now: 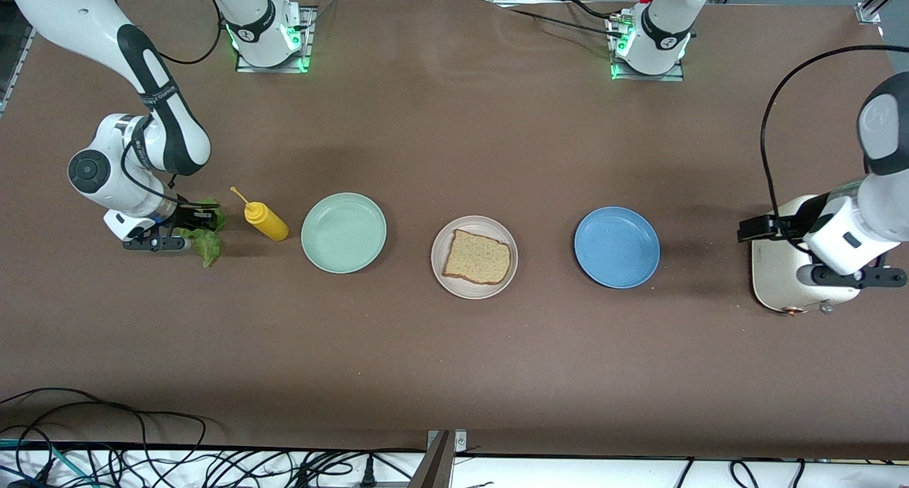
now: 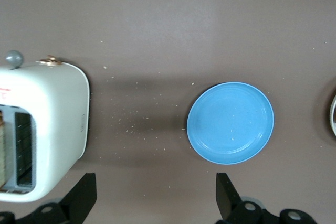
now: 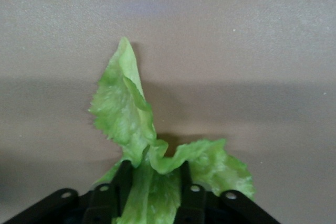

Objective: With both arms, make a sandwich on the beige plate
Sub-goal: 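Grasp the lettuce leaf with the right gripper while the left gripper returns, then carry the lettuce leaf with the right gripper over to the beige plate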

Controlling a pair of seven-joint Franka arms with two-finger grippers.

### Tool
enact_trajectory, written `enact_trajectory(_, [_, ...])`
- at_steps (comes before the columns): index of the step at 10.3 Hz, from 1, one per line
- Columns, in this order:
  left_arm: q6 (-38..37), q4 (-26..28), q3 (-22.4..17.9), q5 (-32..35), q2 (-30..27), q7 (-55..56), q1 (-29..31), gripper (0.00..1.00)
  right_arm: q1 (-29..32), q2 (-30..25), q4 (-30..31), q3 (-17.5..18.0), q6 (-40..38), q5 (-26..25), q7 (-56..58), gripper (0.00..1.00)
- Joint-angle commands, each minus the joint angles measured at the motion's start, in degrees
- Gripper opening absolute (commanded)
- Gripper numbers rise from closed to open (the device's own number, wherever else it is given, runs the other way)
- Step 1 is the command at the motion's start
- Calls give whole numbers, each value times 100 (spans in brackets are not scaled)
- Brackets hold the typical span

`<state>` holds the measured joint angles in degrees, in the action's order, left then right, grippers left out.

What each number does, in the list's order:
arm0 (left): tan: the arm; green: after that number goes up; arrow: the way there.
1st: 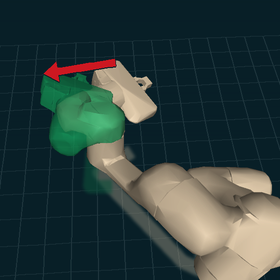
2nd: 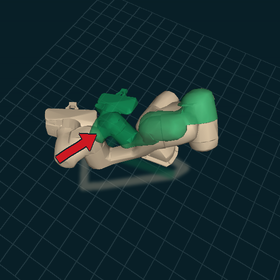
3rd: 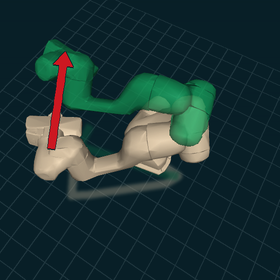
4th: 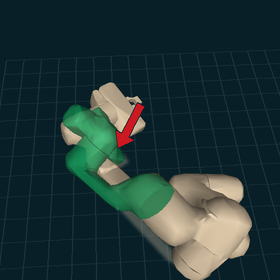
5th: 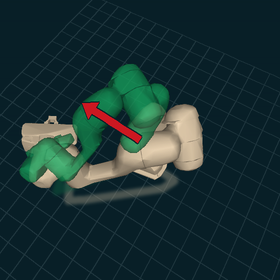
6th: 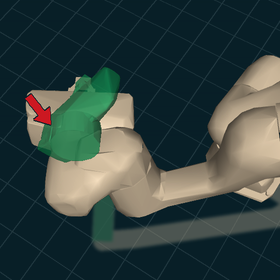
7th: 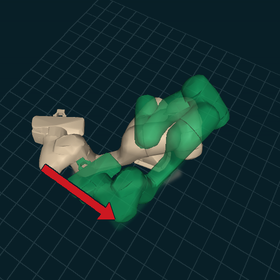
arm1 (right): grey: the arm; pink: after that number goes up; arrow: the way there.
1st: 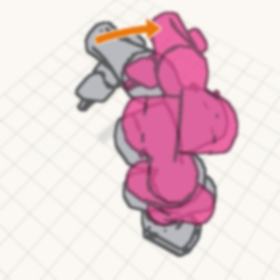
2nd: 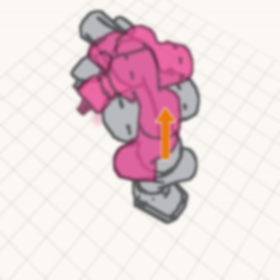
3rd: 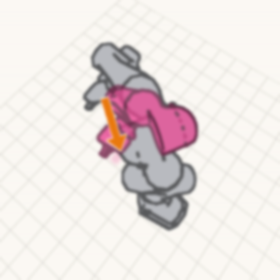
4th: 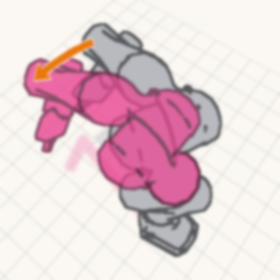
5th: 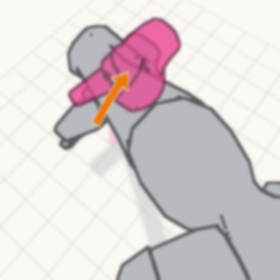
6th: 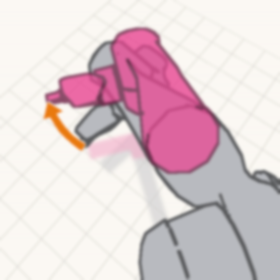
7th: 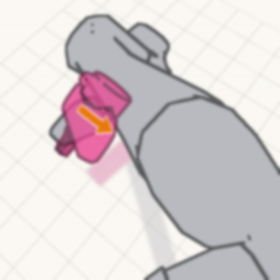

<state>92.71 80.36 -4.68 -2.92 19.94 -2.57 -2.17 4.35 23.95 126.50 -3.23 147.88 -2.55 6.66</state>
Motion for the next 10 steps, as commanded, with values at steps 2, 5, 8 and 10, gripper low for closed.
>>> enact_trajectory(2, [-253,67,3,160,-516,-60,68,100,31,-31,23,24,48,-35,10,0])
enact_trajectory(5, [-254,76,11,152,-544,-60,59,100,31,-92,-99,24,-127,-44,54,0])
enact_trajectory(8, [-254,85,20,152,-535,-42,50,100,5,-268,-1062,59,-1616,-53,10,0])
enact_trajectory(10, [-254,111,11,152,-535,-51,59,100,-30,-268,-2055,68,-2908,-44,-7,0])
